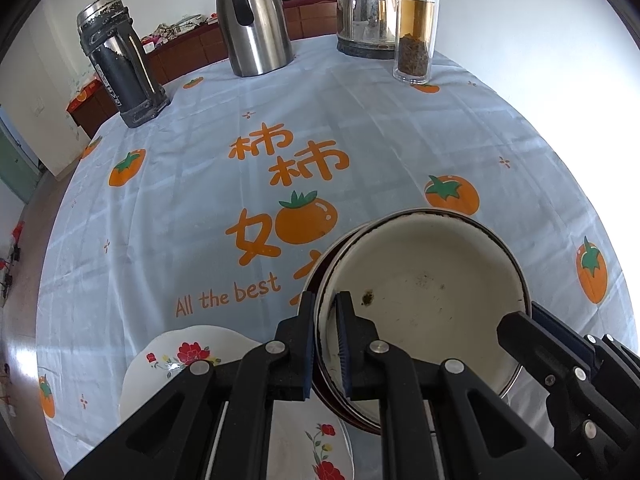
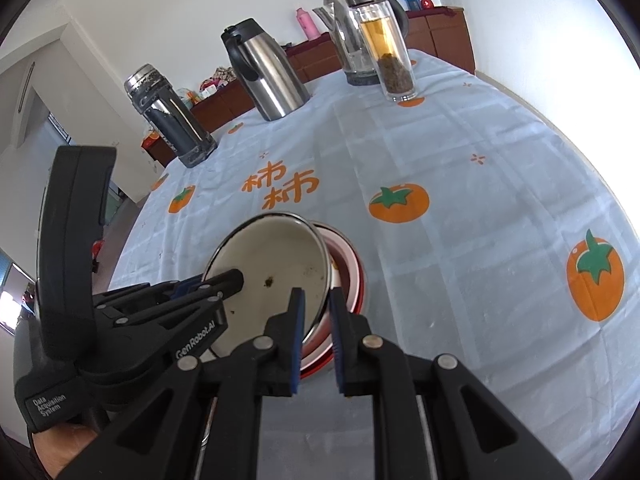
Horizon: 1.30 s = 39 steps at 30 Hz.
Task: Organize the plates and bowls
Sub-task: 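Lower the white enamel bowl onto the red bowl in the steel bowl, then grip the rim of the nested steel bowl stack with both grippers and lift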
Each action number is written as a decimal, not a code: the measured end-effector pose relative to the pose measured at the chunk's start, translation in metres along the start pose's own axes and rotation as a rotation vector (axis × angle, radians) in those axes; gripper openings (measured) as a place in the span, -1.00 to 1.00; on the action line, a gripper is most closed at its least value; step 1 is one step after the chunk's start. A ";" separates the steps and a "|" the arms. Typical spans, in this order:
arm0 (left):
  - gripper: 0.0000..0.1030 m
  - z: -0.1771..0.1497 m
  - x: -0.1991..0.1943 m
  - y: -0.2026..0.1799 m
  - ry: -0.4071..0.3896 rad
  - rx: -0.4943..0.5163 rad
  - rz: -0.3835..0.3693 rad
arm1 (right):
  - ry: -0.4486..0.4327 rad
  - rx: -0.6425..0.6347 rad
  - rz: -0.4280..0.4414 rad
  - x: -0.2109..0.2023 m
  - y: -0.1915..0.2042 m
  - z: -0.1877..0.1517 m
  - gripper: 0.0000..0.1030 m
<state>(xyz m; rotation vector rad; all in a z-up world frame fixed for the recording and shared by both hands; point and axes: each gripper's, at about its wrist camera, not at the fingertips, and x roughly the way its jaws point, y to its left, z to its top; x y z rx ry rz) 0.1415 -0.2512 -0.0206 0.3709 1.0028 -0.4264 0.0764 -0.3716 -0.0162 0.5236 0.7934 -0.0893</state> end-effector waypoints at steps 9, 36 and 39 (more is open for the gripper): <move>-0.67 -0.002 0.000 0.000 -0.005 -0.007 -0.015 | -0.045 -0.013 0.025 -0.008 0.001 -0.002 -0.47; -0.02 0.011 0.007 0.027 -0.064 -0.069 0.042 | 0.035 0.079 0.069 0.027 -0.025 -0.008 -0.14; -0.02 0.010 0.006 0.025 -0.074 -0.077 0.054 | 0.046 0.065 0.059 0.028 -0.023 -0.007 -0.15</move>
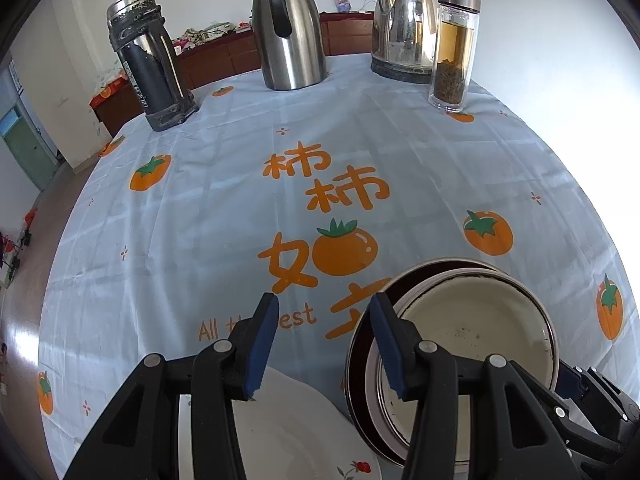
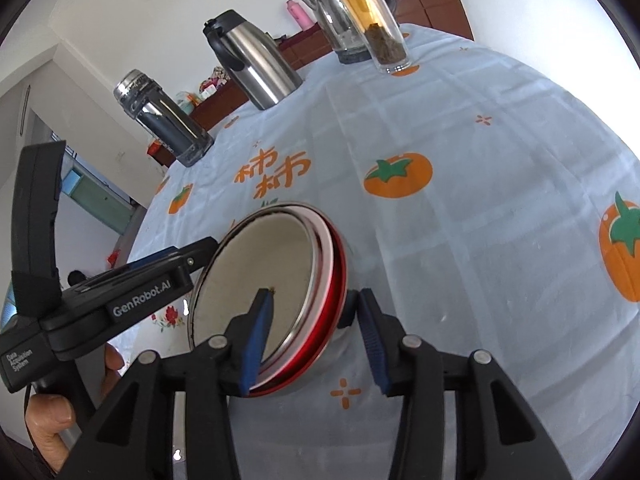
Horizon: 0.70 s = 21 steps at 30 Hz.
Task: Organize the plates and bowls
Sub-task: 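Grip the rim of the nested steel bowl stack with both grippers and lift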
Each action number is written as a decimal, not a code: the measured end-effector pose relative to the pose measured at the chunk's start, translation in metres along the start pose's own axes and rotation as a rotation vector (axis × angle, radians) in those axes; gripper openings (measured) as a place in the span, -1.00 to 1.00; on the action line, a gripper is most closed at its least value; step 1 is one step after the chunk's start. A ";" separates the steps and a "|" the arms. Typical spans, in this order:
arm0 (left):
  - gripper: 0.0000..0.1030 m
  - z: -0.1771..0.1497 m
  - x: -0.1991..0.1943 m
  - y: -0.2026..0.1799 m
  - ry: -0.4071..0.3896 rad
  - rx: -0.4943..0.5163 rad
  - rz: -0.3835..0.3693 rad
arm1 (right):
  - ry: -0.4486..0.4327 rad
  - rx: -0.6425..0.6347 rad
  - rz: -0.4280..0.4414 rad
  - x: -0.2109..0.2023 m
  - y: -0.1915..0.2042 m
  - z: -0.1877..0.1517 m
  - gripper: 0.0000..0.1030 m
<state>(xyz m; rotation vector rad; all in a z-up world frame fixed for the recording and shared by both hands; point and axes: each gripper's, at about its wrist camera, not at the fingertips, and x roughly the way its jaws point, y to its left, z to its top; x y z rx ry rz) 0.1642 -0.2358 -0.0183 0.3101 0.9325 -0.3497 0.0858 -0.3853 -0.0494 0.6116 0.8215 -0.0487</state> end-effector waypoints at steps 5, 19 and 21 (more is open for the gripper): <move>-0.03 -0.001 -0.001 -0.003 0.000 -0.003 -0.001 | 0.026 -0.003 -0.020 -0.001 0.001 0.002 -0.17; -0.05 -0.012 -0.013 -0.037 -0.002 0.048 -0.060 | 0.062 -0.024 -0.113 -0.022 -0.021 0.001 -0.25; -0.05 -0.017 -0.017 -0.046 -0.015 0.061 -0.058 | 0.065 -0.026 -0.114 -0.029 -0.029 0.000 -0.26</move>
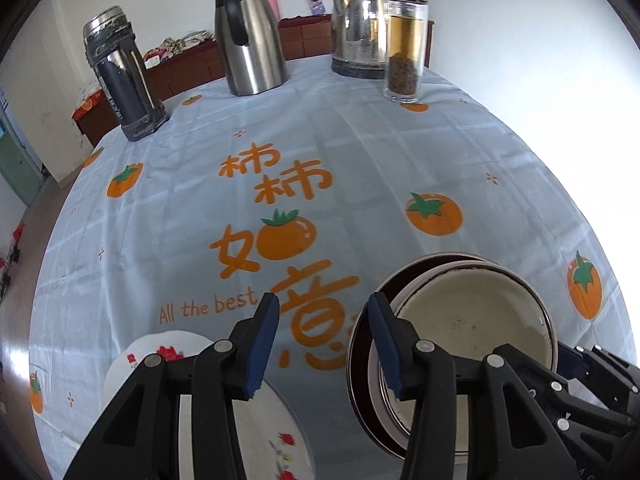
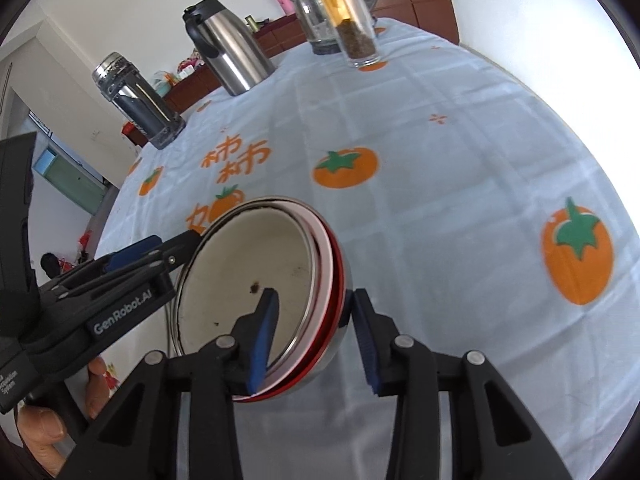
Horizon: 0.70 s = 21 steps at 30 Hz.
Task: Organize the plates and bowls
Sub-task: 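Grip the rim of the nested steel bowl stack with both grippers and lift, then carry the nested bowls with both grippers toward the red-flower plate stack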
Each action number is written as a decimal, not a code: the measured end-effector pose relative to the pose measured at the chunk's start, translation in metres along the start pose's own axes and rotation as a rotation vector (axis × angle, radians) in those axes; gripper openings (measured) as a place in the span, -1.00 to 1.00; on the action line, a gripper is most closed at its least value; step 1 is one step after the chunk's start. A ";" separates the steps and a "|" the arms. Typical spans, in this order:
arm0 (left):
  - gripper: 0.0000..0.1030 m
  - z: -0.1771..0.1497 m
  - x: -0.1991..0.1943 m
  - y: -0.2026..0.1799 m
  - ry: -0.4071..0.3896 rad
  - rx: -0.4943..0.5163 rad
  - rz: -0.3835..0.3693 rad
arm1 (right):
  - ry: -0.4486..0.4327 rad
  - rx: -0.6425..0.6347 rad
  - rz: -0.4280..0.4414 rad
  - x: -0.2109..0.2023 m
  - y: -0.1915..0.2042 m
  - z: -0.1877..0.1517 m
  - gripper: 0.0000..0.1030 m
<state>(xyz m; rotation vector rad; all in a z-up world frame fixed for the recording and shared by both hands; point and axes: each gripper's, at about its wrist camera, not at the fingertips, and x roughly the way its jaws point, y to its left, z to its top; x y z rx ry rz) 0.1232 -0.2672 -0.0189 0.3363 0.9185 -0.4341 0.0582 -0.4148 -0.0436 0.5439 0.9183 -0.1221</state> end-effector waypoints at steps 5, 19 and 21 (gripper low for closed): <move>-0.05 -0.012 -0.010 -0.020 -0.016 0.016 -0.017 | -0.004 -0.007 -0.028 -0.013 -0.016 -0.006 -0.30; -0.02 -0.028 -0.019 -0.039 -0.084 0.031 0.031 | -0.145 0.019 -0.013 -0.042 -0.027 -0.032 -0.11; -0.01 -0.029 -0.020 -0.038 -0.086 0.024 0.034 | -0.210 0.014 -0.003 -0.055 -0.026 -0.036 0.07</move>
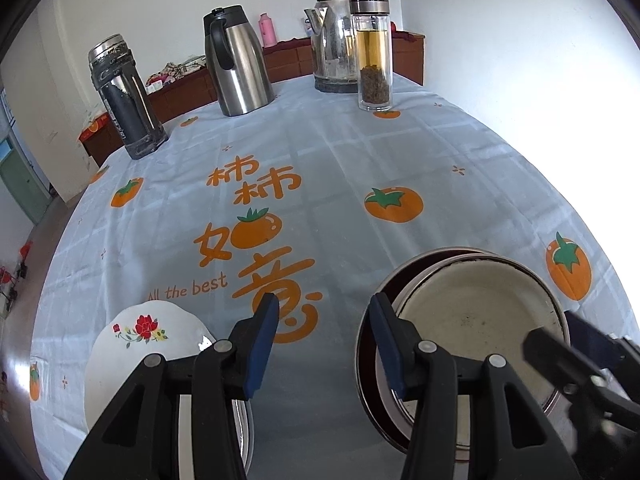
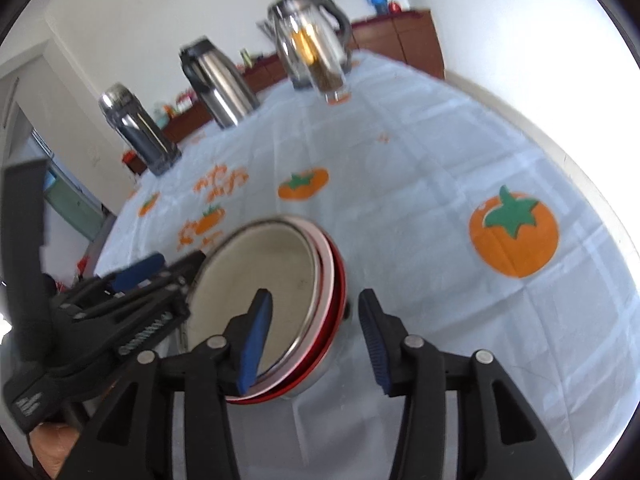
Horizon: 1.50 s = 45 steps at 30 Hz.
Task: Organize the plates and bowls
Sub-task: 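Carry the nested bowls with both grippers toward the red-flower plate stack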
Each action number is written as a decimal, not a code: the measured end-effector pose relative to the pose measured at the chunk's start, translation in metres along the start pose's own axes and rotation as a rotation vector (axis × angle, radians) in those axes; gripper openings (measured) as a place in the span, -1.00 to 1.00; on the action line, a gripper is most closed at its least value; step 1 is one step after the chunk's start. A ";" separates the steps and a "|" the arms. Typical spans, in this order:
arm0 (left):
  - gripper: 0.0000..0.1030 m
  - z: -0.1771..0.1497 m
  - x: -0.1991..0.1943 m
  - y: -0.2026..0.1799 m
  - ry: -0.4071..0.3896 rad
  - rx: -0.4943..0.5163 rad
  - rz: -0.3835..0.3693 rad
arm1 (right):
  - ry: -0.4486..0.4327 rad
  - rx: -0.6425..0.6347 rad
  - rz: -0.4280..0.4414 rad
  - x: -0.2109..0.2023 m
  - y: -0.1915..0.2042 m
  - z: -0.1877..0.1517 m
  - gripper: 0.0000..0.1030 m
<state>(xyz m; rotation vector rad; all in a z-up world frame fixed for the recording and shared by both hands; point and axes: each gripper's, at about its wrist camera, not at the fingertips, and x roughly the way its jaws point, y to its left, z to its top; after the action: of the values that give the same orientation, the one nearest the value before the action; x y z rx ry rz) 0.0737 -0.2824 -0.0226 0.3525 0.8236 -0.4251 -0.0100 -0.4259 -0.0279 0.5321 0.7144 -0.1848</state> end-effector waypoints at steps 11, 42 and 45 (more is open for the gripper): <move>0.27 -0.009 -0.021 0.001 -0.079 0.003 0.068 | -0.209 0.007 0.022 -0.041 0.003 -0.007 0.50; 0.27 -0.010 -0.015 0.016 -0.049 -0.148 -0.065 | -0.069 0.059 0.031 -0.013 -0.018 -0.005 0.08; 0.27 -0.010 -0.016 0.017 -0.058 -0.175 -0.121 | -0.064 0.047 0.034 -0.008 -0.016 -0.005 0.07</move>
<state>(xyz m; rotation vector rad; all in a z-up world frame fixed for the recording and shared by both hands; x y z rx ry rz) 0.0662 -0.2596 -0.0148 0.1278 0.8212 -0.4700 -0.0240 -0.4374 -0.0322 0.5802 0.6397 -0.1868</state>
